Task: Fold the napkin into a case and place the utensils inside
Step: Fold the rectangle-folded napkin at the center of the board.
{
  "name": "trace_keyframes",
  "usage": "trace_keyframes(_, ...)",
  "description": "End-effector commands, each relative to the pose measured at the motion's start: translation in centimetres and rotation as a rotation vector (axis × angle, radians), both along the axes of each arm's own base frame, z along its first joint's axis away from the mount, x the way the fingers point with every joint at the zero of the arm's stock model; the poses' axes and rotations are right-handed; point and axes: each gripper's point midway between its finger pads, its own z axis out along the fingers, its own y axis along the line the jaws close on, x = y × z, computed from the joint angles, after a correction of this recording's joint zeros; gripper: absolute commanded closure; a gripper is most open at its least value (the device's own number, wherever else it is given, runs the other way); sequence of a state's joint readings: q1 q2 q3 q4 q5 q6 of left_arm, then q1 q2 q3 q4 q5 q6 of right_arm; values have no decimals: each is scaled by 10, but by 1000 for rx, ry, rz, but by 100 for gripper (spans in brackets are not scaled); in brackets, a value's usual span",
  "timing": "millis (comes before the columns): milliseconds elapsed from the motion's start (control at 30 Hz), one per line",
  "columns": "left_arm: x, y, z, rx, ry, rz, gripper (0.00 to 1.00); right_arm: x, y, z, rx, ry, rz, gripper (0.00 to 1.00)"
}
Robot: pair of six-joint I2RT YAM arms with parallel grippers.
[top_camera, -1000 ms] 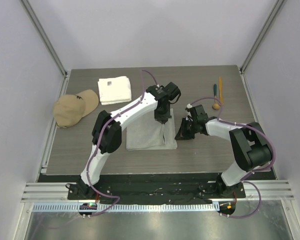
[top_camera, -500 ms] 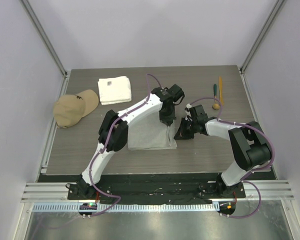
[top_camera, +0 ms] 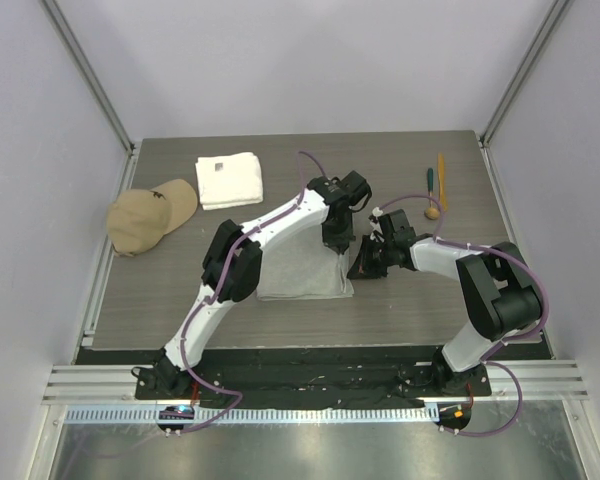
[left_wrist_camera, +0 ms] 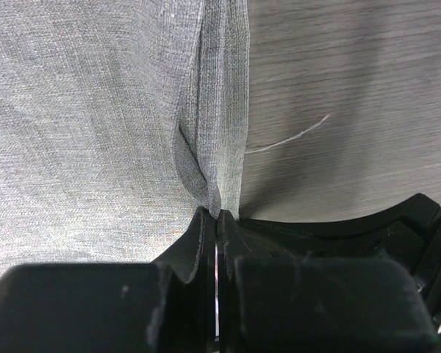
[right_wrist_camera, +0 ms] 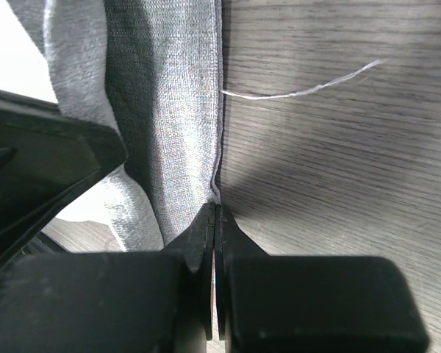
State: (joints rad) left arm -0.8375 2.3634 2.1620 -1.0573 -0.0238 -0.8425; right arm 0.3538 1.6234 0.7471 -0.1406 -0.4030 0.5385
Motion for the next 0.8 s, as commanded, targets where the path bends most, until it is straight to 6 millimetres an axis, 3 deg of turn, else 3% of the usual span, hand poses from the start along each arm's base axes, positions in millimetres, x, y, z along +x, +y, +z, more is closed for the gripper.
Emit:
trace_keyframes(0,7,-19,15,-69,-32,0,100,-4,-4,-9,-25,18,-8,99)
trace_keyframes(300,8,-20,19,-76,-38,2,100,-5,-4,-11,-27,21,-9,99)
trace_keyframes(767,4,-28,2,-82,1,-21,100,-4,-2,-9,-18,21,-10,99)
